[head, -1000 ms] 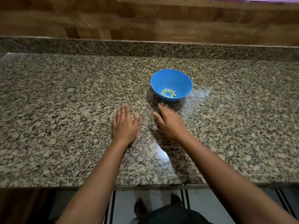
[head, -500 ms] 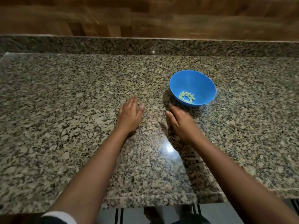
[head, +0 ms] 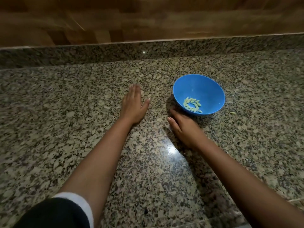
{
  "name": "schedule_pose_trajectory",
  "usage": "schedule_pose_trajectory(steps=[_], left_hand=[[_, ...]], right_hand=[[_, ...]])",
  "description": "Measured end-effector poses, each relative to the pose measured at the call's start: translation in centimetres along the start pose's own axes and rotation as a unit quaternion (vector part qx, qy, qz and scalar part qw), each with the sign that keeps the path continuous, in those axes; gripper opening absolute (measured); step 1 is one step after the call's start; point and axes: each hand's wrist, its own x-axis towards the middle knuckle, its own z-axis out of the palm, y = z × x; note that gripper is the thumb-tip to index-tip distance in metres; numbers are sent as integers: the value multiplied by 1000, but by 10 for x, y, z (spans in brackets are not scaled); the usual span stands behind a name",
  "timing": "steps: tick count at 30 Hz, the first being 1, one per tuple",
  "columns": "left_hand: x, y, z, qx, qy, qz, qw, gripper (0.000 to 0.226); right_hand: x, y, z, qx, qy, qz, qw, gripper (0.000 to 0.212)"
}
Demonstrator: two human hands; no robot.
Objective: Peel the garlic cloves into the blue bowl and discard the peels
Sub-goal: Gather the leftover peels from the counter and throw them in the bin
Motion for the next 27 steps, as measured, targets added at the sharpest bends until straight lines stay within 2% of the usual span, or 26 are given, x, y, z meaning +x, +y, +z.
schedule_pose_trajectory(steps=[3, 6, 12, 16, 22, 25, 27], left_hand=[[17, -1, 0, 42, -29, -8, 999, 72], [11, 2, 3, 78, -54, 64, 993, 66], [30, 13, 5, 33, -50, 108, 992, 66], [44, 30, 9, 66, -87, 148, 983, 58], [-13, 38, 13, 81, -88, 188, 975, 58], [-48, 50, 12, 43, -112, 209, 971, 61], [-49, 48, 9, 2, -96, 174, 980, 58]], right_hand=[[1, -1, 0, -1, -3, 2, 1000, 56], [-1, 3, -1, 2, 2, 0, 1000, 51], [-10, 18, -2, -35, 15, 15, 999, 53], [-11, 20, -2, -54, 15, 13, 998, 51], [-24, 26, -6, -33, 47, -15, 998, 47], [-33, 30, -11, -38, 60, -24, 997, 44], [-39, 34, -15, -46, 65, -30, 996, 45]])
